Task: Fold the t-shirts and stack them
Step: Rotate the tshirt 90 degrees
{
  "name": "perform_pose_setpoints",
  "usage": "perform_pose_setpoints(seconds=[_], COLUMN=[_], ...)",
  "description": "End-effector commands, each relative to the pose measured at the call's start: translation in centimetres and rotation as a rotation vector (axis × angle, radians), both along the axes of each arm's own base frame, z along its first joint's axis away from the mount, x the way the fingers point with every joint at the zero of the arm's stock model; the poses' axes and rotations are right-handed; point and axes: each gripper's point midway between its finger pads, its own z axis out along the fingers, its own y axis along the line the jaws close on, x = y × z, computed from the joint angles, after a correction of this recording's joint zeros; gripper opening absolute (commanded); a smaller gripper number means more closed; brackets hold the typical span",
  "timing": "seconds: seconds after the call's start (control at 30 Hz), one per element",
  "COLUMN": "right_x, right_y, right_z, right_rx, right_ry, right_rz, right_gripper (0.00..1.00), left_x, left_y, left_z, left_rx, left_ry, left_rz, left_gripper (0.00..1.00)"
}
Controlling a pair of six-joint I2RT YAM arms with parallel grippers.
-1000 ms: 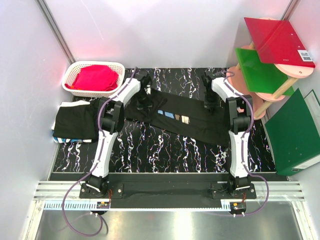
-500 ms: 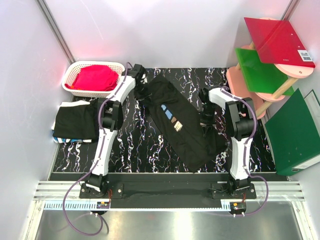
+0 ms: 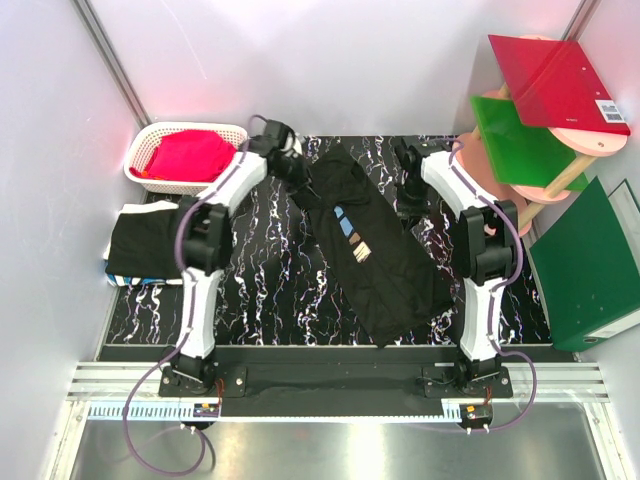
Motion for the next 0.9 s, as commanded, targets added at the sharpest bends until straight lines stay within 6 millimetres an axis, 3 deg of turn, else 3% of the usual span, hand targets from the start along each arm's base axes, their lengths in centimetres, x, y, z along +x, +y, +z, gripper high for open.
perform_pose_setpoints(seconds=[0.0, 0.03, 0.07, 0.1, 0.13, 0.17, 0.23, 0.27, 0.43, 0.53, 0.7, 0.73, 0.8, 0.87], right_x=[2.4, 2.8, 3.4, 4.4, 5.2, 6.2, 9.2, 11.6, 17.0, 19.8, 22.0, 22.2, 22.2, 21.9], right_y=[-2.3, -2.4, -2.1, -1.4, -0.9, -0.1, 2.1, 3.2, 7.7, 9.9, 12.3, 12.8, 14.0, 14.8], right_z=[0.8, 0.2, -1.3, -1.3, -1.6, -2.9, -1.6, -1.0, 1.8, 4.8, 5.4, 4.0, 4.0, 2.0], right_rx=[-0.127, -0.125, -0.123, -0.093, -0.068, -0.039, 0.061, 0.104, 0.311, 0.432, 0.562, 0.579, 0.621, 0.631], right_ry=[-0.085, -0.078, -0.063, -0.085, -0.096, -0.096, -0.167, -0.225, -0.381, -0.517, -0.586, -0.564, -0.564, -0.531], right_rz=[-0.01, -0.02, -0.017, -0.016, -0.013, 0.01, 0.043, 0.056, 0.065, 0.061, 0.067, 0.061, 0.09, 0.103], right_gripper=[0.0, 0.0, 0.0, 0.0, 0.0, 0.0, 0.0, 0.0, 0.0, 0.0, 0.0, 0.0, 0.0, 0.0], left_x=[-2.3, -3.7, -4.4, -5.2, -6.4, -6.9, -8.3, -8.8, -11.7, -13.3, -15.1, -15.3, -15.7, -16.1], left_y=[0.9, 1.4, 1.7, 2.0, 2.6, 3.0, 3.7, 4.1, 5.3, 5.7, 6.5, 6.6, 6.6, 6.5], left_z=[9.6, 7.8, 7.3, 7.9, 6.4, 6.3, 6.1, 6.4, 4.3, 3.4, 2.0, 1.9, 1.5, 1.1], left_rx=[-0.109, -0.093, -0.081, -0.076, -0.053, -0.034, -0.02, -0.02, 0.016, 0.035, 0.076, 0.081, 0.091, 0.095], left_ry=[-0.163, -0.106, -0.082, -0.093, -0.053, -0.054, -0.053, -0.055, 0.016, 0.058, 0.119, 0.123, 0.141, 0.164], left_rz=[-0.017, -0.009, 0.005, 0.007, 0.015, 0.026, 0.018, 0.02, 0.011, 0.004, 0.0, 0.0, -0.006, -0.016], left_gripper=[0.02, 0.01, 0.0, 0.0, 0.0, 0.0, 0.0, 0.0, 0.0, 0.0, 0.0, 0.0, 0.0, 0.0])
